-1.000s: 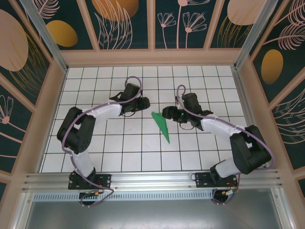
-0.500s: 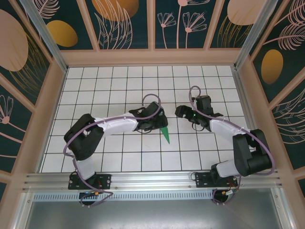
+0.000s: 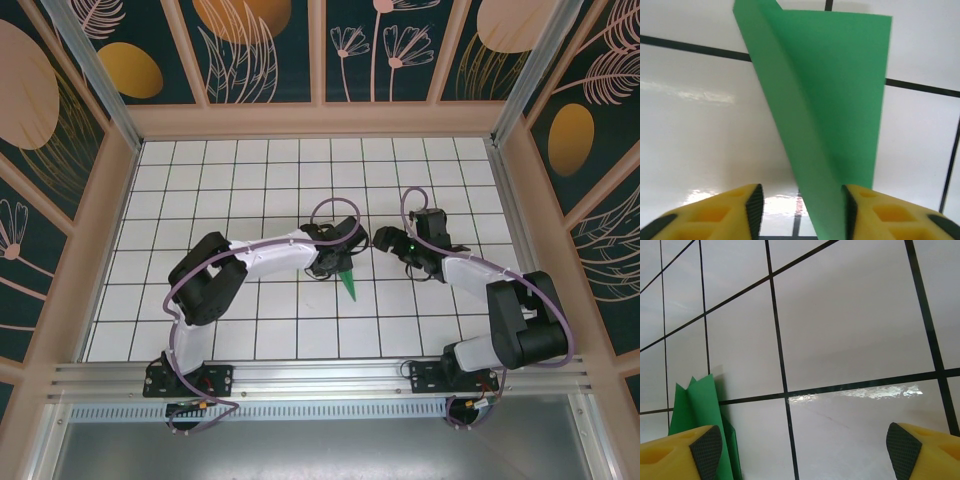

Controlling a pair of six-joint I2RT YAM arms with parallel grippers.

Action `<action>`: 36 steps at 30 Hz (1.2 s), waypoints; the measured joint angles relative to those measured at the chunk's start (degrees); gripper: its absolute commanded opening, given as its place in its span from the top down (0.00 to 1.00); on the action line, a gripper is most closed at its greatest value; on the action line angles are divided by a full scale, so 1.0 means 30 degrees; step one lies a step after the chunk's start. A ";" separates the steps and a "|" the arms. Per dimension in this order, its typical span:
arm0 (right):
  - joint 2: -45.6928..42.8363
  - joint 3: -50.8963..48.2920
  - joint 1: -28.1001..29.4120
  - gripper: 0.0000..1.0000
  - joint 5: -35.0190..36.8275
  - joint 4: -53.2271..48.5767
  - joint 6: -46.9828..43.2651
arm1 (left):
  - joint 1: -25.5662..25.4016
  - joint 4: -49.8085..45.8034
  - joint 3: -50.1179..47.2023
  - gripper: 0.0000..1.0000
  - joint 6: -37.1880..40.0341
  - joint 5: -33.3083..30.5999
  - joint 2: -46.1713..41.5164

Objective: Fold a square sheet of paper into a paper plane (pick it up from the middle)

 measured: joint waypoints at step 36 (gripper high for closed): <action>-0.1384 -0.0816 0.6142 0.54 -0.1829 0.2091 0.2142 | 0.3162 1.3617 -1.2947 1.00 0.3126 0.3002 -0.7235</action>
